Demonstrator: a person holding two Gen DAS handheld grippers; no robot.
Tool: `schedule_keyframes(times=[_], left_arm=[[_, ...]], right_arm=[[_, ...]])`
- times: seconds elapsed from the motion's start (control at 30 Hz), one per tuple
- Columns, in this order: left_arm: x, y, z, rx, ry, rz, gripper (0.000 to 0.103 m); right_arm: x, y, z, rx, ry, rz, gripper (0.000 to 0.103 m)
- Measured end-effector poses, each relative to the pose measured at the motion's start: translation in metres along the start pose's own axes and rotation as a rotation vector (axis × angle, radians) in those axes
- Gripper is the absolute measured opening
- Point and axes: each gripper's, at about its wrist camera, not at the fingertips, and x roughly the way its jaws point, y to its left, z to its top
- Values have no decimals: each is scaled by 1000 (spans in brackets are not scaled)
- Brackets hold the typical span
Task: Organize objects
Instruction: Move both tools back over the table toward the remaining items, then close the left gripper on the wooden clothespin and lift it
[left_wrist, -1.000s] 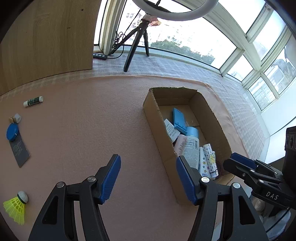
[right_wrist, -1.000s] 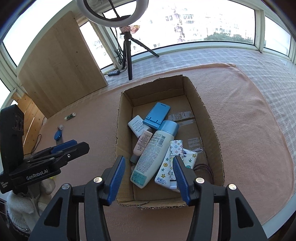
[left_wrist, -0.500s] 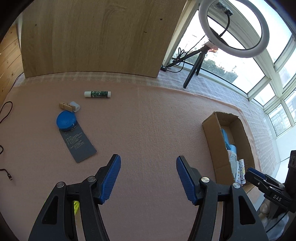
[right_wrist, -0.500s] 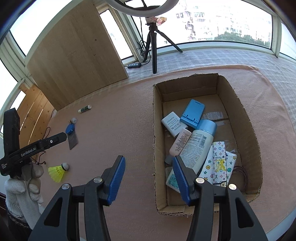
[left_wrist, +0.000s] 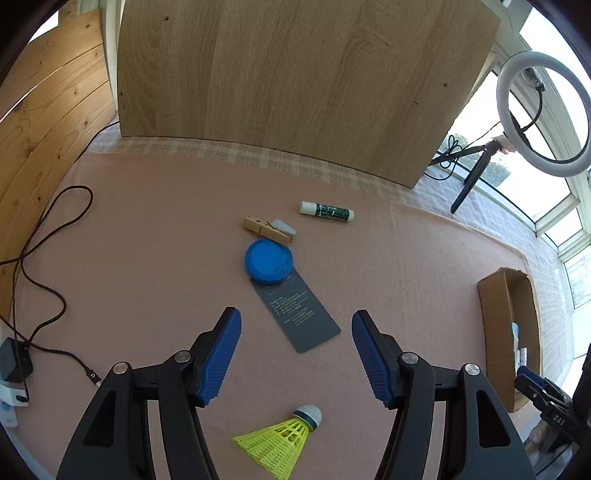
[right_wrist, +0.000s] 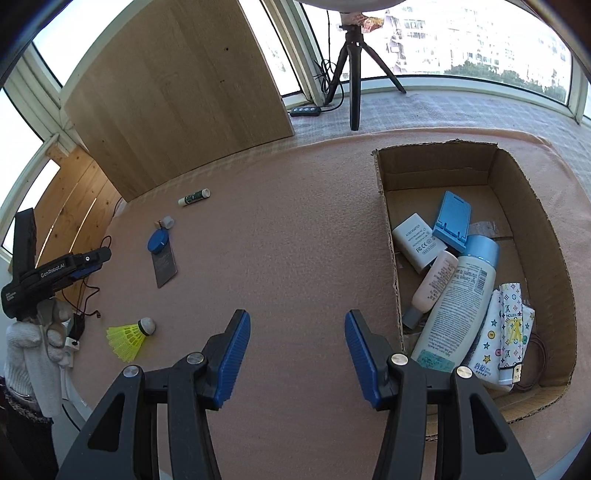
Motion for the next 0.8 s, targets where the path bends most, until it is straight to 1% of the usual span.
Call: schedule_keyframes(times=[0.1, 0.27, 0.37, 0.4, 0.43, 0.5, 0.57, 0.63, 0.7, 0.77, 0.8], left_arm=[[18, 17, 28, -33, 22, 10, 66], [61, 35, 73, -115, 75, 16, 65], [88, 39, 93, -129, 99, 51, 64], [97, 39, 99, -131, 109, 59, 62], [105, 40, 102, -141, 122, 60, 58], [122, 42, 105, -164, 151, 56, 57], [135, 43, 106, -178, 171, 56, 57], [144, 43, 107, -190, 179, 56, 57], [151, 42, 108, -209, 186, 40, 56], [156, 40, 107, -221, 192, 22, 51], [159, 38, 105, -221, 195, 18, 45]], right_arm=[[5, 3, -5, 3, 18, -11, 49], [7, 1, -15, 17, 34, -39, 49], [7, -6, -23, 30, 42, -62, 49], [7, -8, -25, 37, 45, -70, 49], [7, -12, -28, 47, 49, -75, 49], [8, -20, -34, 68, 59, -83, 49], [5, -23, -37, 68, 48, -63, 49], [3, -21, -38, 59, 47, -82, 49], [3, -19, -36, 36, 45, -114, 50], [3, -17, -35, 21, 45, -117, 50], [3, -16, -34, 18, 47, -111, 50]])
